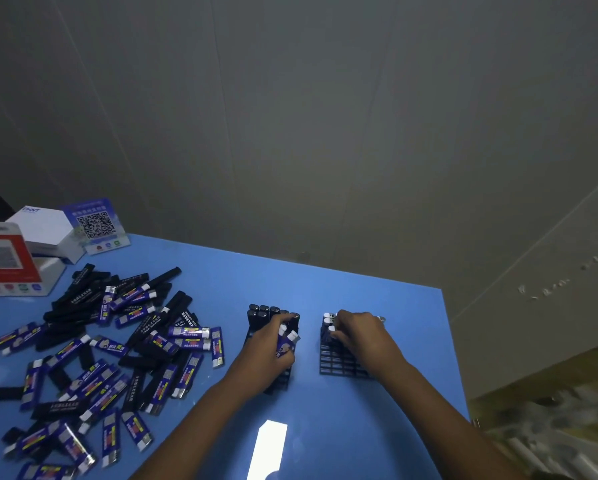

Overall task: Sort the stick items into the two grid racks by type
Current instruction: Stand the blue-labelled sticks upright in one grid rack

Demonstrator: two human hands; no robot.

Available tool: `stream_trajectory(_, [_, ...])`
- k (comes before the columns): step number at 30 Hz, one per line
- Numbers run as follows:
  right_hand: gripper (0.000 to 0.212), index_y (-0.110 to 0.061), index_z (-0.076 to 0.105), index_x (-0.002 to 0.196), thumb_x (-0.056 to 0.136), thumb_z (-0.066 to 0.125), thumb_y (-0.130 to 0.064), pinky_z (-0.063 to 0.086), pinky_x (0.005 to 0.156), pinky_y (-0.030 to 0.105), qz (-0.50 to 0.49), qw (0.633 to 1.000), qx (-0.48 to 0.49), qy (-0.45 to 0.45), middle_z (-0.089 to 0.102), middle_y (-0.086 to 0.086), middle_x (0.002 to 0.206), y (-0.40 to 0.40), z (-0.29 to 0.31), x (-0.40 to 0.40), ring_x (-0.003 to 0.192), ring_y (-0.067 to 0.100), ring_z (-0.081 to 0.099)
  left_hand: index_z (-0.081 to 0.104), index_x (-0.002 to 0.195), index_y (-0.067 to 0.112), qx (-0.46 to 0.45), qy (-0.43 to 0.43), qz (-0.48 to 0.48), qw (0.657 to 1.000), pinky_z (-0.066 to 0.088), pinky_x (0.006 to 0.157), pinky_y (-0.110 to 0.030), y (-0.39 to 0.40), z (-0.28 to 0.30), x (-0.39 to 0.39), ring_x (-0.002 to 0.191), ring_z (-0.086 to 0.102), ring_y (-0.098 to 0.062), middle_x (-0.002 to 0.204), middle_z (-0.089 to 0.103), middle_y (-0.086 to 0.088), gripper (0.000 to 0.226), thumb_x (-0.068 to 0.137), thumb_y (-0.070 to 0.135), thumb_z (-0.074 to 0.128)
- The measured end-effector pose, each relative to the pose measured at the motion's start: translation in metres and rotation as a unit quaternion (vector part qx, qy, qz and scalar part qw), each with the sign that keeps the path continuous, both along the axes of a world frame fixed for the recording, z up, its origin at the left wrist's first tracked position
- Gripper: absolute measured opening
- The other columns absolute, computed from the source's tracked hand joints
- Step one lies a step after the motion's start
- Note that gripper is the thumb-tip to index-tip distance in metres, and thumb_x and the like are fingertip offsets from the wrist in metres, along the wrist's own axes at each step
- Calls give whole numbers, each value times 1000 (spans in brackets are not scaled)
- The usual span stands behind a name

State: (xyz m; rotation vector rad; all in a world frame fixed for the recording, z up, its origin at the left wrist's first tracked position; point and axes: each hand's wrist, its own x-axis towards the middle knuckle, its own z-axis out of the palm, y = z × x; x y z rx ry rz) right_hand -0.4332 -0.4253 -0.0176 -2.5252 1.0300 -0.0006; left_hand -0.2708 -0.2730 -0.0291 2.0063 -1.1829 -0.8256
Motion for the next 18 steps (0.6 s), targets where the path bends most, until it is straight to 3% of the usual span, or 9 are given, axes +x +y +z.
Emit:
stream_trajectory(6, [20, -19, 44, 86, 100, 54, -30, 32, 62, 32, 10, 1000, -24, 16, 65, 5, 90, 0, -1, 2, 80, 24, 56, 37, 138, 33, 1, 4, 7, 1000, 41, 61, -11, -1, -1, 3, 71, 48, -6, 95, 51, 3, 60, 88, 15, 64])
stream_trajectory(11, [15, -15, 55, 91, 100, 54, -27, 32, 64, 32, 2, 999, -31, 15, 67, 7, 92, 2, -4, 6, 84, 24, 58, 37, 138, 34, 1, -4, 10, 1000, 40, 63, -12, -2, -1, 0, 75, 49, -8, 97, 50, 5, 60, 88, 15, 63])
stream_trajectory(18, [8, -16, 64, 94, 93, 64, -24, 52, 75, 37, -49, 996, 16, -66, 71, 2, 86, 5, -2, -3, 83, 20, 64, 37, 138, 34, -6, -7, 7, 1000, 41, 70, -17, 1, 2, -4, 79, 51, -9, 101, 53, 4, 59, 88, 16, 62])
